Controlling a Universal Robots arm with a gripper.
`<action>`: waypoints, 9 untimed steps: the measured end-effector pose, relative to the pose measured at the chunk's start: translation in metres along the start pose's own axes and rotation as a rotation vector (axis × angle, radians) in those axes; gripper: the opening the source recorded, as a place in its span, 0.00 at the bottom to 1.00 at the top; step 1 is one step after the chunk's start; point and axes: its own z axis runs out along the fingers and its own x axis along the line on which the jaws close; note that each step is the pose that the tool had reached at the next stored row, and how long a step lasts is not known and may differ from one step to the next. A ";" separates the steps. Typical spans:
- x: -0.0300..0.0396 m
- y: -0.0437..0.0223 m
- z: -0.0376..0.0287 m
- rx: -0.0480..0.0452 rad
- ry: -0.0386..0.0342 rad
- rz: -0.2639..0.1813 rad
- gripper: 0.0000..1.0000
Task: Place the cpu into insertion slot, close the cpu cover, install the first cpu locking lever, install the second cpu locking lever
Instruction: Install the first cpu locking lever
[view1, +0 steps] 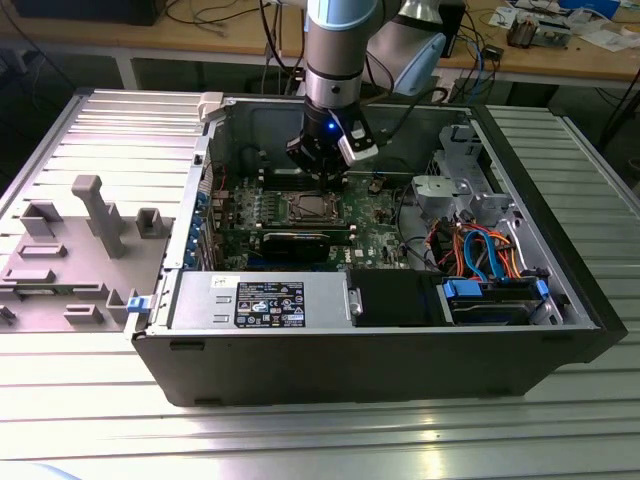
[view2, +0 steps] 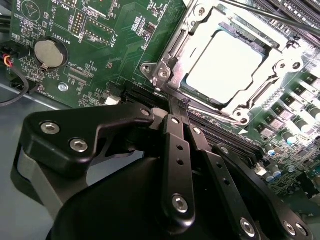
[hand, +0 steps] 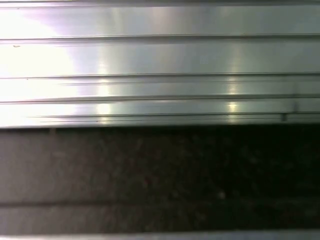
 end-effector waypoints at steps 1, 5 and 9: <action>0.0000 0.0000 0.0000 -0.0003 -0.0001 0.000 0.11; 0.0000 0.0000 -0.0001 -0.0002 -0.0001 0.000 0.11; 0.0000 -0.0006 0.0008 -0.0001 0.0000 0.000 0.11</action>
